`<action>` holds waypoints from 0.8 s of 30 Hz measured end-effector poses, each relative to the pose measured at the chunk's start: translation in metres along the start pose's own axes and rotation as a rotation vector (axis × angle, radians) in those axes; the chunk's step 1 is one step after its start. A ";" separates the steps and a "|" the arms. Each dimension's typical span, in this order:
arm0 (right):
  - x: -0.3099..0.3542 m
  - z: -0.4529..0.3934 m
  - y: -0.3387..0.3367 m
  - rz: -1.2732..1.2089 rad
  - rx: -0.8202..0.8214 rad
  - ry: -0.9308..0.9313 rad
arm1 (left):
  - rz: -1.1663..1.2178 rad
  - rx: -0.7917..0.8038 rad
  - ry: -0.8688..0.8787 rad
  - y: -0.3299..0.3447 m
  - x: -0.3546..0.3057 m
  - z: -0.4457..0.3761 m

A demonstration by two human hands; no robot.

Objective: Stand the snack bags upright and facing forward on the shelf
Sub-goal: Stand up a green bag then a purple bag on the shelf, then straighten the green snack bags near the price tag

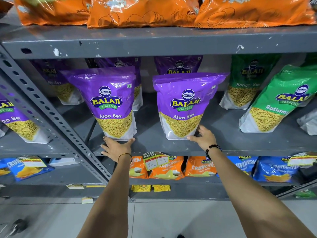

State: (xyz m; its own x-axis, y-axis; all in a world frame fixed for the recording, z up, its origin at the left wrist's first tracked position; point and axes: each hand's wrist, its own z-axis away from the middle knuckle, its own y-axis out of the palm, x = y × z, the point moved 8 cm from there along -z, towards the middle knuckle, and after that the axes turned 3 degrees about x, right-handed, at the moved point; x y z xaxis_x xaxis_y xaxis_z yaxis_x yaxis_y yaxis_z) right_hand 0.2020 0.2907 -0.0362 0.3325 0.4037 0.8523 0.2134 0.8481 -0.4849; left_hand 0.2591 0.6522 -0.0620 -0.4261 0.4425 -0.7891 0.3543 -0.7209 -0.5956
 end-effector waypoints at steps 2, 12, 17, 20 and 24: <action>0.002 0.002 0.000 -0.040 0.004 -0.010 | -0.020 -0.007 0.015 -0.003 -0.001 0.003; -0.037 0.036 -0.048 -0.105 -0.307 0.027 | 0.042 0.169 0.298 0.052 -0.023 0.119; -0.079 0.063 -0.119 -0.083 -0.533 0.117 | 0.074 0.446 0.485 0.129 -0.072 0.211; -0.108 0.074 -0.173 -0.085 -0.634 0.164 | 0.041 0.542 0.557 0.171 -0.098 0.250; -0.141 0.057 -0.231 -0.067 -0.565 0.197 | 0.064 0.647 0.550 0.231 -0.124 0.288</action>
State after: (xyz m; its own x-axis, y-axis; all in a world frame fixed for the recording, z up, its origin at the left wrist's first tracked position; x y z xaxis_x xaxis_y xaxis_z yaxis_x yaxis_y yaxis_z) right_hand 0.0535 0.0572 -0.0333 0.4536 0.2386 0.8587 0.6771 0.5342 -0.5061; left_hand 0.1544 0.2775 -0.0582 0.1034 0.4656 -0.8789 -0.2530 -0.8423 -0.4759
